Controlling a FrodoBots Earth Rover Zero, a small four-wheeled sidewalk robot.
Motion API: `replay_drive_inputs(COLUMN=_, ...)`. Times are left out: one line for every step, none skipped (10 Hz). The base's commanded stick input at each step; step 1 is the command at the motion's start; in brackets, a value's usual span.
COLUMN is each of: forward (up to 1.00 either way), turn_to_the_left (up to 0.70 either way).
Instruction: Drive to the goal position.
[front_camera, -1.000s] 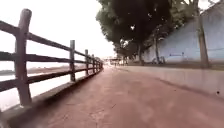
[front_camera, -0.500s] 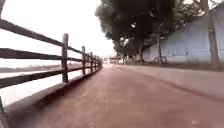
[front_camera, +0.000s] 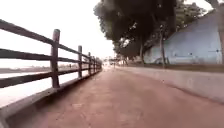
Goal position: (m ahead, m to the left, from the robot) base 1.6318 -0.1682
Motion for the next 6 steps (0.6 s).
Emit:
replay_drive_inputs(forward=1.0, turn_to_the_left=0.0)
replay_drive_inputs(forward=1.0, turn_to_the_left=0.0)
replay_drive_inputs(forward=1.0, turn_to_the_left=0.02)
replay_drive_inputs(forward=1.0, turn_to_the_left=0.27)
replay_drive_inputs(forward=1.0, turn_to_the_left=0.01)
replay_drive_inputs(forward=1.0, turn_to_the_left=0.0)
